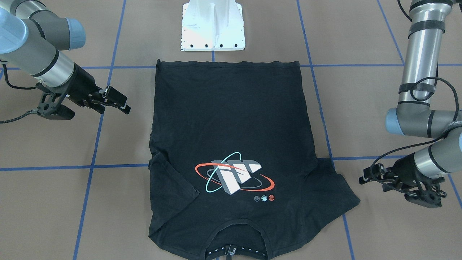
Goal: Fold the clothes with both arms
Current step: 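Move the left gripper to the shirt collar while the right gripper hovers by the sleeve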
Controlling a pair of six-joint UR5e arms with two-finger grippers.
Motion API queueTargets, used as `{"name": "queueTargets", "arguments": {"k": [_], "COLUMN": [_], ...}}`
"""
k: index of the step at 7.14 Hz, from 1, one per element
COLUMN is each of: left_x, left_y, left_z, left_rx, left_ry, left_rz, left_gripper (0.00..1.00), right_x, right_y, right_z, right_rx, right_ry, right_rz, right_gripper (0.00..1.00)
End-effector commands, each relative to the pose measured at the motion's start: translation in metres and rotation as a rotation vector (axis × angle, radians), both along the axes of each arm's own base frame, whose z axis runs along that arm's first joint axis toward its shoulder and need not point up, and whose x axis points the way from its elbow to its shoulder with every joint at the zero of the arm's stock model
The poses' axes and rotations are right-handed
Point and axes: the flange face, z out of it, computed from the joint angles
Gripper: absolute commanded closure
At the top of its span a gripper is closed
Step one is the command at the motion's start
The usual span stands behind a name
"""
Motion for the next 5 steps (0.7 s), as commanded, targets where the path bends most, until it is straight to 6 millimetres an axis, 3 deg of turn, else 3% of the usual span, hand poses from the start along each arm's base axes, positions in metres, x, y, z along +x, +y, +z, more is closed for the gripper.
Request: {"name": "queueTargets", "arguments": {"k": [1,3,4,5], "left_x": [0.007,0.022,0.041,0.046], "left_y": [-0.019,-0.014,-0.009,-0.006], "left_z": [-0.010,-0.011,-0.009,-0.006], "left_rx": [-0.009,0.013,0.015,0.013], "left_ry": [0.013,0.022,0.005,0.008], "left_rz": [-0.102,-0.124,-0.129,-0.129], "left_gripper": [0.13,0.33,0.35,0.37], "right_x": [0.006,0.005,0.005,0.005], "right_y": [0.002,0.003,0.003,0.002], "right_z": [0.006,0.016,0.020,0.022], "right_rx": [-0.002,-0.014,-0.019,-0.021], "right_ry": [0.009,0.023,0.029,0.033], "right_rz": [0.013,0.013,0.016,0.018], "right_gripper": [0.00,0.00,0.00,0.00]}}
